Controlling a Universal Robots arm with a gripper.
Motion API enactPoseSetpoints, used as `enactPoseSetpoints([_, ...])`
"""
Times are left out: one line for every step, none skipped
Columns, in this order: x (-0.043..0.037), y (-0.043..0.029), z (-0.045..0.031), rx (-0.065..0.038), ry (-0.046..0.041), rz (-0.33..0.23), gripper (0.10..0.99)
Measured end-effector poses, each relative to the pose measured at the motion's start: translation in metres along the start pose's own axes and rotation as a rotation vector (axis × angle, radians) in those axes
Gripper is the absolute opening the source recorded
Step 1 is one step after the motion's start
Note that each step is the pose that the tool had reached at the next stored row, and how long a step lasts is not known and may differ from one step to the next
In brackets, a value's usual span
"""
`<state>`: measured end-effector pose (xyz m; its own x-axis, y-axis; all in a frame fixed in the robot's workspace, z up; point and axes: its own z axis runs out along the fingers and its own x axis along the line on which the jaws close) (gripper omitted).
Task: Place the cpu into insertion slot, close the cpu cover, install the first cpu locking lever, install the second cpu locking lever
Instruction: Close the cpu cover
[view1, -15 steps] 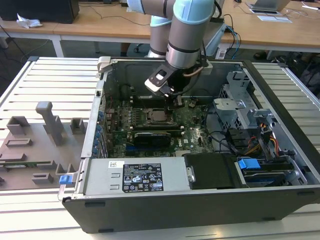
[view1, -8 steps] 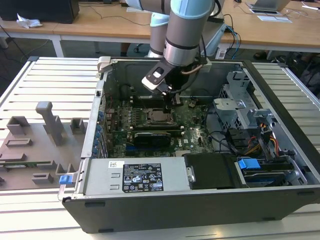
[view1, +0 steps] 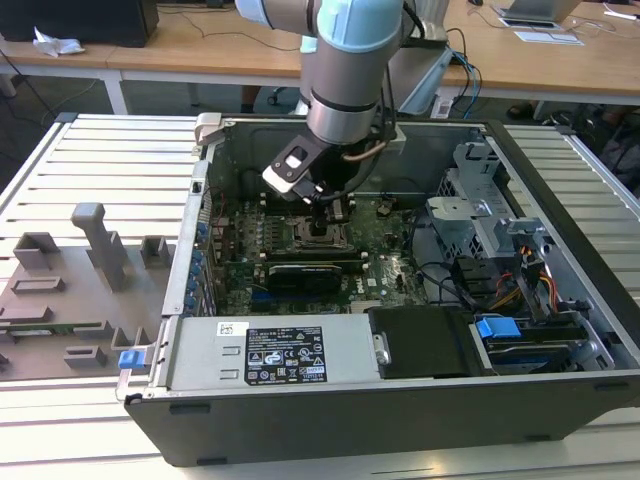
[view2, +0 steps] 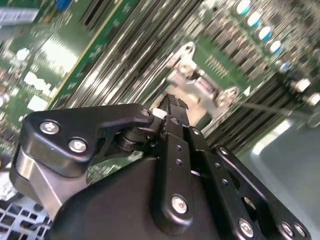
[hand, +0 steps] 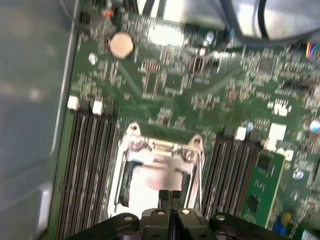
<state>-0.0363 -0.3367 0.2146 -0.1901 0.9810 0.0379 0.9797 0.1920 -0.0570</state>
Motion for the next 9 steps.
enactPoseSetpoints([0.0003,-0.0018,0.0008,0.0,0.0003,0.0,0.106])
enactPoseSetpoints([0.0008,-0.004,0.0019,0.0,0.0008,-0.001,0.106])
enactPoseSetpoints([0.0018,-0.0102,0.006,-0.001,0.0015,-0.002,0.106])
enactPoseSetpoints([0.0026,-0.0144,0.0085,-0.001,0.0019,-0.003,0.106])
enactPoseSetpoints([0.003,-0.0167,0.0091,-0.001,0.0021,-0.003,0.106])
enactPoseSetpoints([0.0034,-0.0187,0.0096,-0.002,0.0025,-0.004,0.106])
enactPoseSetpoints([0.004,-0.0213,0.01,-0.002,0.0027,-0.005,0.106])
enactPoseSetpoints([0.0045,-0.0226,0.01,-0.002,0.0024,-0.007,0.106])
enactPoseSetpoints([0.0054,-0.0226,0.0101,-0.002,0.0021,-0.01,0.106])
